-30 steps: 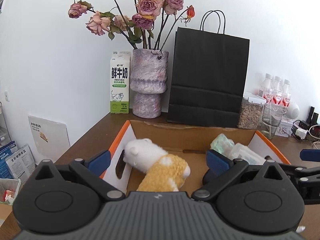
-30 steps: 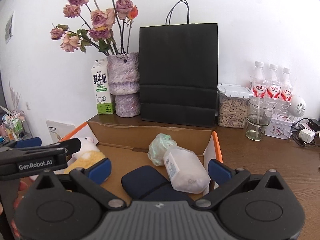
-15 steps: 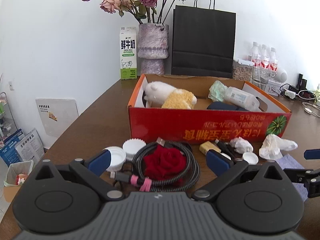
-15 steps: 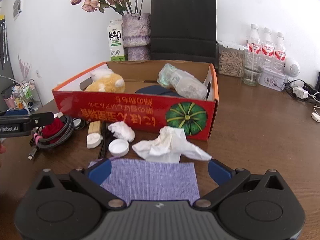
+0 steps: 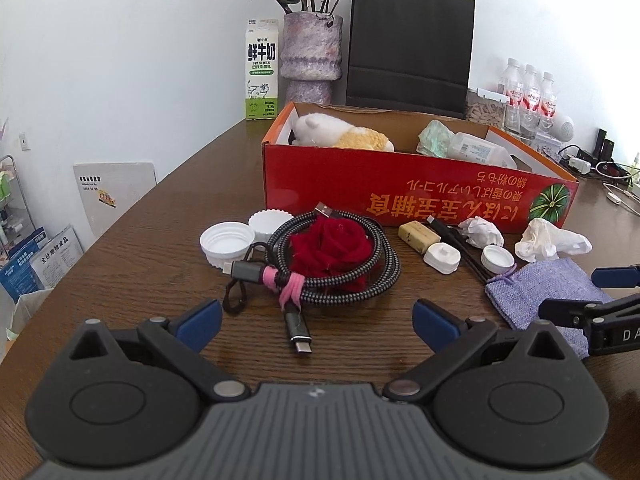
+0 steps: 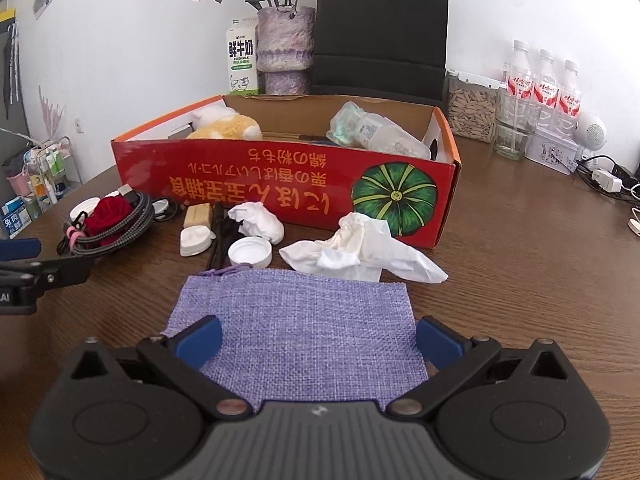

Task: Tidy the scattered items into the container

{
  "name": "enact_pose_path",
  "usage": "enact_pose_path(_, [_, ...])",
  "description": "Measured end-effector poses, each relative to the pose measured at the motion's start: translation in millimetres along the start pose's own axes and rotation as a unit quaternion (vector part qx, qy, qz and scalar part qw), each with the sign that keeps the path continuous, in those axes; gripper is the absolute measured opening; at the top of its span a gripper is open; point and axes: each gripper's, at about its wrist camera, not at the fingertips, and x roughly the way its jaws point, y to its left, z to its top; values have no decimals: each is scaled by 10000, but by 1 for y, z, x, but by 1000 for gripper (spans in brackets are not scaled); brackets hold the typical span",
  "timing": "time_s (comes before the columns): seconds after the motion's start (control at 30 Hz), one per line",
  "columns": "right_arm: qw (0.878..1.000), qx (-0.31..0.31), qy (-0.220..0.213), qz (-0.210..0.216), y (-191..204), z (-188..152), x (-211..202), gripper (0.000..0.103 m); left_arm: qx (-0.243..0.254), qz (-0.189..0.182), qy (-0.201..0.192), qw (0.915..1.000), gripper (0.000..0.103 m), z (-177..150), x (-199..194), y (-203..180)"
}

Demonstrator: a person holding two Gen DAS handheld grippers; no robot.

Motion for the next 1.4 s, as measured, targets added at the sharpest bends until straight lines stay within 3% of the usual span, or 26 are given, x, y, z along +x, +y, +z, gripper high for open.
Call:
enact_pose_path(0.47, [10000,-19,1,49,-4,0,2,103,135,131,341,9992,103,-1,12,-7])
enact_pose_path(1.4, [10000,-22,3,54,-4,0,1,103,172,103,354,9992,103,-1,13,-9])
